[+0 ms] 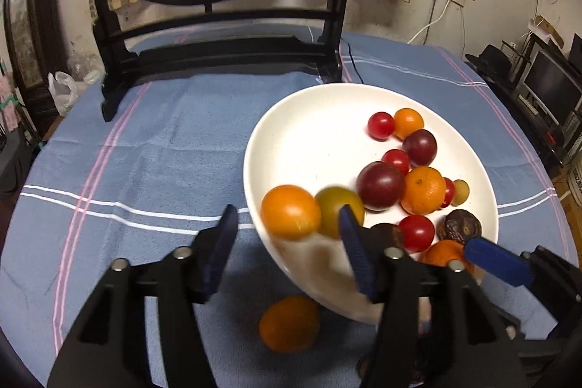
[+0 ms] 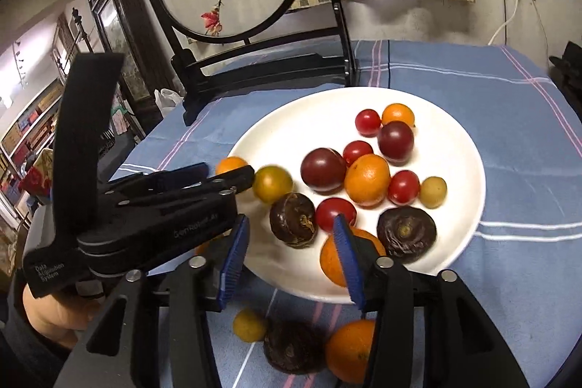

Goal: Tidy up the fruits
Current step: 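Carry the orange and passion fruit over the plate and open both tools, then grasp another small orange with the left tool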

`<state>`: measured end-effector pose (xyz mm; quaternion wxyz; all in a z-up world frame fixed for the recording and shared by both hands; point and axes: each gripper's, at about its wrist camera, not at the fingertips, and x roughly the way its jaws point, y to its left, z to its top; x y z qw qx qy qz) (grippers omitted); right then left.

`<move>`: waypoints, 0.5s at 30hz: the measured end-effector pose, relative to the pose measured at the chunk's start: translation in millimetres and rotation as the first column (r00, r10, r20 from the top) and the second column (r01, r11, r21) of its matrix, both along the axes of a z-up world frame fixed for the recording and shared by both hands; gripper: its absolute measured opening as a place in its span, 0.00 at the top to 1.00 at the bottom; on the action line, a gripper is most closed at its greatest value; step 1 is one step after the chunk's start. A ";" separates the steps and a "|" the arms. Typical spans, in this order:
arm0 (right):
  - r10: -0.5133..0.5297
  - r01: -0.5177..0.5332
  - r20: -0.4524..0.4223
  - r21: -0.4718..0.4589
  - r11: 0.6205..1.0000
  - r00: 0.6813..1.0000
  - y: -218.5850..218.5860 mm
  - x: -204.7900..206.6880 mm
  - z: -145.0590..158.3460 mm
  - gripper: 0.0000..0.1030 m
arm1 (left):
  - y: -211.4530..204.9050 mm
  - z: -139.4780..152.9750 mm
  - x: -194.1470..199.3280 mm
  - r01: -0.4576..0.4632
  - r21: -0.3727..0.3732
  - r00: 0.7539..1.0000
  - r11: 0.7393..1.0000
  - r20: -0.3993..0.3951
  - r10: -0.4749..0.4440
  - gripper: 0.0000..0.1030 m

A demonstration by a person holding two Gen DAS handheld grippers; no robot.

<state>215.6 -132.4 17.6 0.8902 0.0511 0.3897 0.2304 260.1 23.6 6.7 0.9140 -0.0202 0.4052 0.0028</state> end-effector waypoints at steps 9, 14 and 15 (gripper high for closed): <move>0.010 -0.010 0.026 -0.014 1.000 1.000 -13.2 -27.5 7.4 0.43 | -5.7 9.0 -44.9 0.021 0.026 0.999 0.999 0.047 -0.022 0.29; 0.018 -0.018 0.008 -0.011 1.000 1.000 -21.9 -49.5 -2.5 0.41 | -3.4 3.2 -67.2 0.020 -0.012 0.999 1.000 0.034 -0.020 0.25; 0.017 -0.017 0.009 -0.013 1.000 1.000 -23.2 -52.7 -3.6 0.36 | -3.7 2.5 -71.5 0.021 -0.014 0.999 1.000 0.033 -0.021 0.25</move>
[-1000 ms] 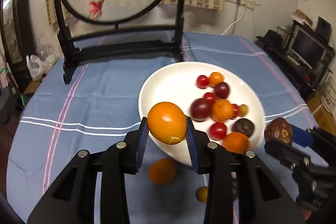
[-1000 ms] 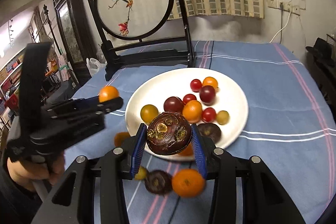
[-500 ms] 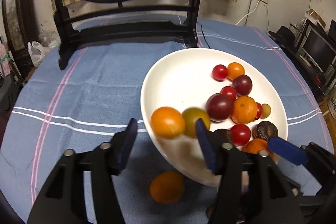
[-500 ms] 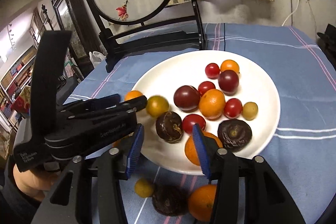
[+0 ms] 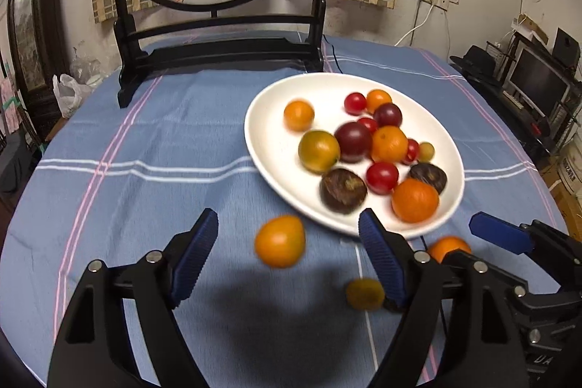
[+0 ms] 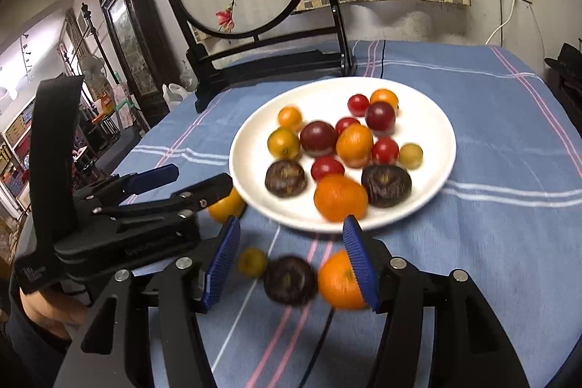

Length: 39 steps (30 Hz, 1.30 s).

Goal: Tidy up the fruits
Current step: 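Grasp another small orange with the left tool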

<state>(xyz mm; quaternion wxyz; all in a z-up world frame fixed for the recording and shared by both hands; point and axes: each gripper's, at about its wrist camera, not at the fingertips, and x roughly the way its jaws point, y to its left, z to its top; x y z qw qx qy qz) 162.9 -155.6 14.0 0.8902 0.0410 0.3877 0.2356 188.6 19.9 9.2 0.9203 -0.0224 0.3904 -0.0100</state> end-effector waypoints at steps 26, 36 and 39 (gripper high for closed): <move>-0.071 0.070 -0.016 -0.009 0.997 0.997 -16.6 -13.4 -12.6 0.25 | 17.3 -28.2 -20.6 -0.051 -0.001 0.998 0.999 -0.037 0.051 0.18; -0.068 0.068 -0.006 0.010 0.998 0.998 -17.9 -18.4 -7.4 0.24 | 12.7 -42.1 -10.8 -0.051 0.044 0.996 0.998 -0.065 0.054 0.18; -0.063 0.063 0.000 0.013 0.998 0.998 -17.2 -20.6 -5.5 0.24 | 11.6 -45.9 -3.3 -0.055 0.051 0.995 0.997 -0.081 0.059 0.19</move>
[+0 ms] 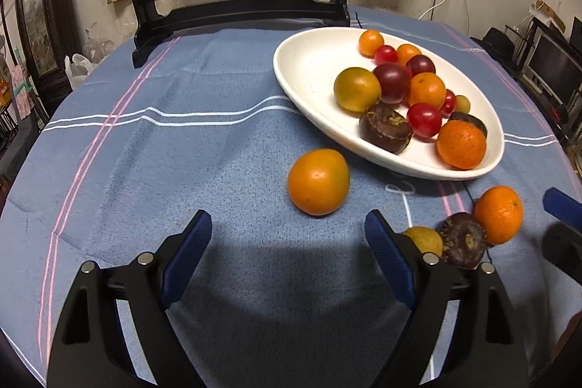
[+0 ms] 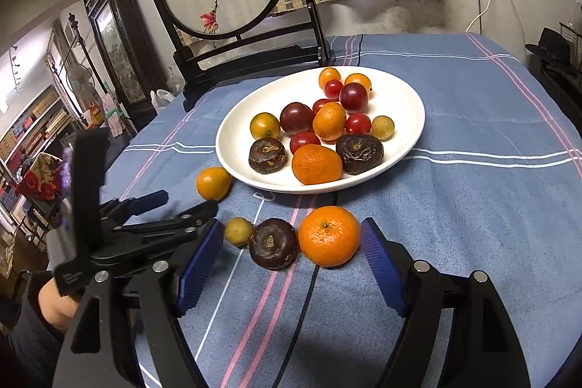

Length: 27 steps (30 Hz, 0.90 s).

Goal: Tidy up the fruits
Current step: 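Grasp another small orange with the left tool, then grasp a mandarin with the right tool while the left tool holds the orange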

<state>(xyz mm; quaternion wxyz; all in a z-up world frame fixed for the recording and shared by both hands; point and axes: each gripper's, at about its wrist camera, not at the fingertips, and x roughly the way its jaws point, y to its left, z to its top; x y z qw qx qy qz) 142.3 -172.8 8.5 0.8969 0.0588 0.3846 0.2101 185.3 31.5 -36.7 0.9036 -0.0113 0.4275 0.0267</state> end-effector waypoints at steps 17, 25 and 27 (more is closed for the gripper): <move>0.013 -0.013 0.003 -0.035 0.999 1.000 4.2 -2.2 0.2 0.24 | -6.4 -2.6 7.4 0.048 -0.053 0.998 0.997 -0.038 -0.050 0.65; 0.067 -0.071 -0.042 -0.118 0.990 0.997 19.9 -3.0 -13.7 0.24 | 2.7 4.7 -18.6 0.052 -0.080 0.998 0.995 -0.017 -0.054 0.65; 0.104 -0.111 -0.072 -0.113 0.987 0.992 25.4 -3.5 -18.0 0.24 | 4.6 3.4 -19.7 0.051 -0.083 0.998 0.995 -0.016 -0.053 0.65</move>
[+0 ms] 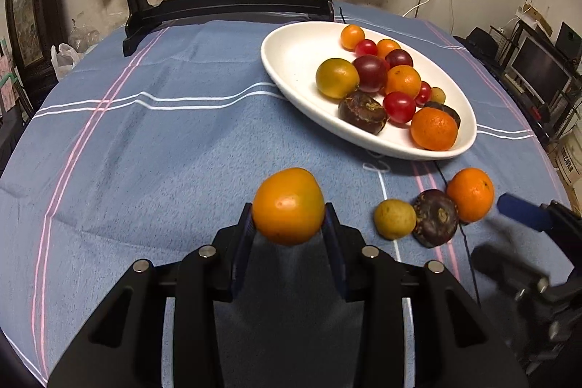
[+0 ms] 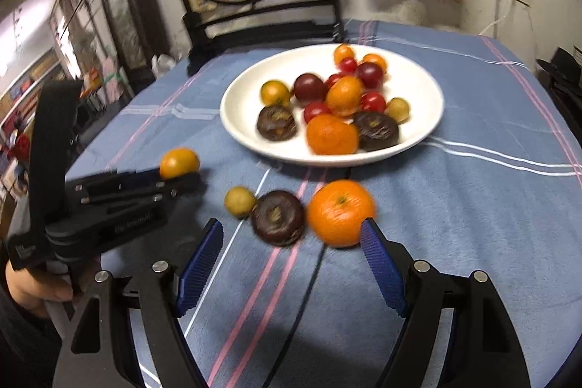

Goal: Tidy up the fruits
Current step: 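Grasp a mandarin with the right tool while the left tool holds the orange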

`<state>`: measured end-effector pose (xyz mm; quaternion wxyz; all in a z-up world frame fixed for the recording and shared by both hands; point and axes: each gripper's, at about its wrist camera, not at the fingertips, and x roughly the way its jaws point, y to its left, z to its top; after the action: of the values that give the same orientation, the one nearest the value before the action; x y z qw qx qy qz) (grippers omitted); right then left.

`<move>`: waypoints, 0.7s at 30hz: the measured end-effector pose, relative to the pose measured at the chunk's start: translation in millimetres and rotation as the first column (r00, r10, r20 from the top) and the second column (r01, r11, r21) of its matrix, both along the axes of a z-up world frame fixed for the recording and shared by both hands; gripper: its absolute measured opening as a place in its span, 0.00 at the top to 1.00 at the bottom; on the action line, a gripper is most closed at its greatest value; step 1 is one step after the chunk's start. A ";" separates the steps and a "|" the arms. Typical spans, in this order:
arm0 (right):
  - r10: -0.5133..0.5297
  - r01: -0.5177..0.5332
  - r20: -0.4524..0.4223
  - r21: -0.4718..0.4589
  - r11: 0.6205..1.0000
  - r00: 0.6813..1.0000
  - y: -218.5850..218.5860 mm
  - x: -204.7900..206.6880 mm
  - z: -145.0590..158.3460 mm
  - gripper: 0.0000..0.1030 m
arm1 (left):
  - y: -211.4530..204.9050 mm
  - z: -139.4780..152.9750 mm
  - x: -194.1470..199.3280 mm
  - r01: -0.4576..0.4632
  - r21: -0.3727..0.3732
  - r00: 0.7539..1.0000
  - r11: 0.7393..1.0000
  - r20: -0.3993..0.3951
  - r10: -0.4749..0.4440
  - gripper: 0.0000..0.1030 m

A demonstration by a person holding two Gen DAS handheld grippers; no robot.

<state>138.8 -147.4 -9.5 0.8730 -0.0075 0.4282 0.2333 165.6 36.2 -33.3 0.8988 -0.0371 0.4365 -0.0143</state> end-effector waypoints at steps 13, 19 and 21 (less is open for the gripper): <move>-0.037 0.040 0.022 -0.105 0.994 0.999 -13.2 0.2 -2.5 0.24 | 5.3 -0.4 -2.7 0.010 0.002 1.000 1.000 0.006 -0.010 0.64; -0.107 0.104 0.001 -0.232 0.967 0.994 -12.7 15.3 -21.5 0.24 | 2.4 -4.0 -2.4 0.029 0.006 0.999 1.000 -0.014 -0.029 0.64; -0.107 0.105 0.008 -0.278 0.955 0.994 -8.4 20.2 -25.9 0.24 | 1.5 -3.4 -3.6 0.032 0.010 0.999 0.999 -0.010 -0.032 0.64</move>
<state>159.0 -155.8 -35.4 0.8731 -0.1062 0.4594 0.1240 162.0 37.7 -36.7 0.8966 -0.0257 0.4414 -0.0261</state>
